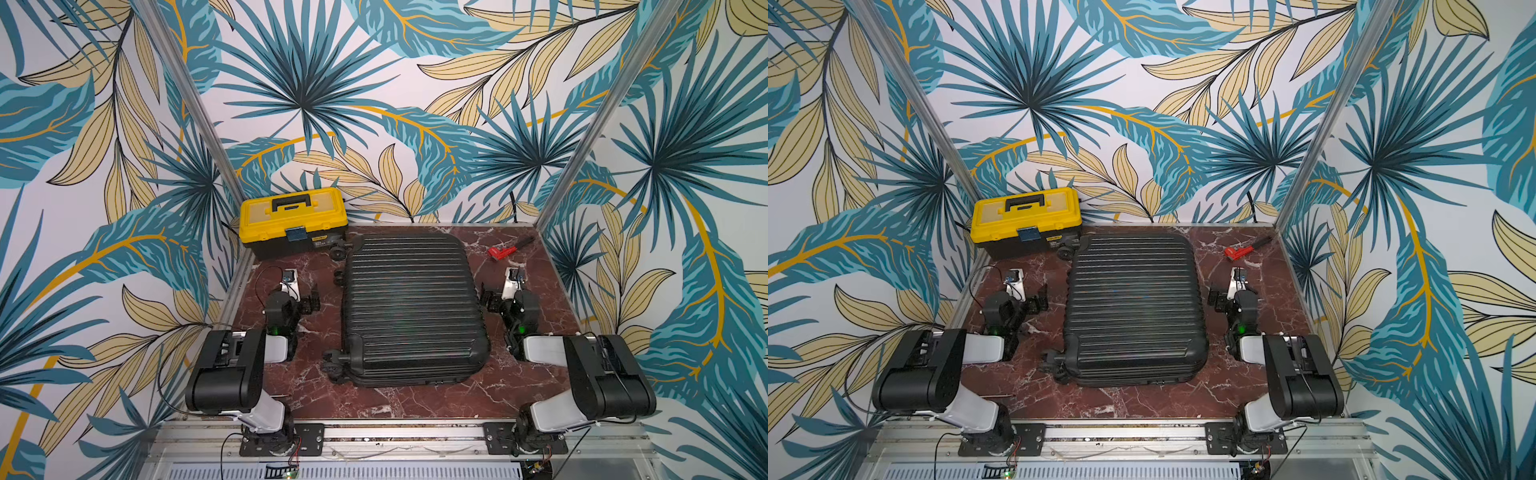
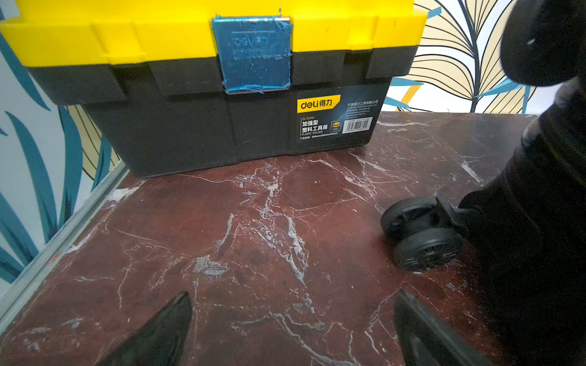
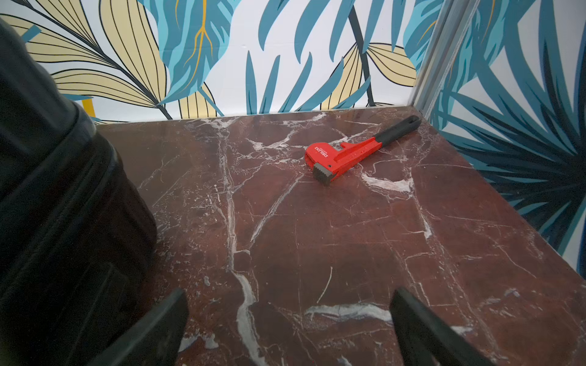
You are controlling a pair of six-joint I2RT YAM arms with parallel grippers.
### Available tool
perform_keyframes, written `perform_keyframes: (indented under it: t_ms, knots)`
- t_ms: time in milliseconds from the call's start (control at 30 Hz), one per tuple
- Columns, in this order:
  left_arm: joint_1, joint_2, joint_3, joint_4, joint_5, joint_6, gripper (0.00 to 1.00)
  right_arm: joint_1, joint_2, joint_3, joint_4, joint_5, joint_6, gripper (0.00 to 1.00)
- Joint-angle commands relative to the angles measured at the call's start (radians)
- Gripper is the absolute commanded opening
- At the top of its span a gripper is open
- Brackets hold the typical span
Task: Open the suitcase zippers
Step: Move the suitcase to the center of the board.
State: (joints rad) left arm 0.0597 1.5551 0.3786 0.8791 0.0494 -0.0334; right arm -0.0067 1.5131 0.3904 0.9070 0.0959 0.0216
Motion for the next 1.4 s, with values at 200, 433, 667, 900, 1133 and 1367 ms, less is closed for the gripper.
perform_keyframes:
  t_ms: [200,433,667,900,1133,1367]
  knots:
    - [-0.001,-0.014,0.011,0.015,0.006,0.006,1.0,-0.001,0.008,0.007,-0.01,-0.01,-0.006,0.99]
    - [-0.001,-0.013,0.011,0.016,0.006,0.007,0.99,-0.001,0.007,0.007,-0.01,-0.01,-0.007,0.99]
    - [-0.001,-0.013,0.012,0.016,0.006,0.005,0.99,-0.002,0.008,0.008,-0.011,-0.01,-0.007,0.99]
    - [-0.008,-0.082,0.009,-0.008,0.014,0.022,0.99,0.0,-0.014,-0.001,-0.007,-0.058,-0.023,0.99]
    - [-0.128,-0.458,0.079,-0.229,-0.155,0.016,0.99,0.175,-0.493,0.137,-0.424,0.248,-0.025,0.99]
    - [-0.433,-0.661,0.512,-0.964,-0.184,-0.114,0.99,0.295,-0.658,0.571,-1.043,0.197,0.232,1.0]
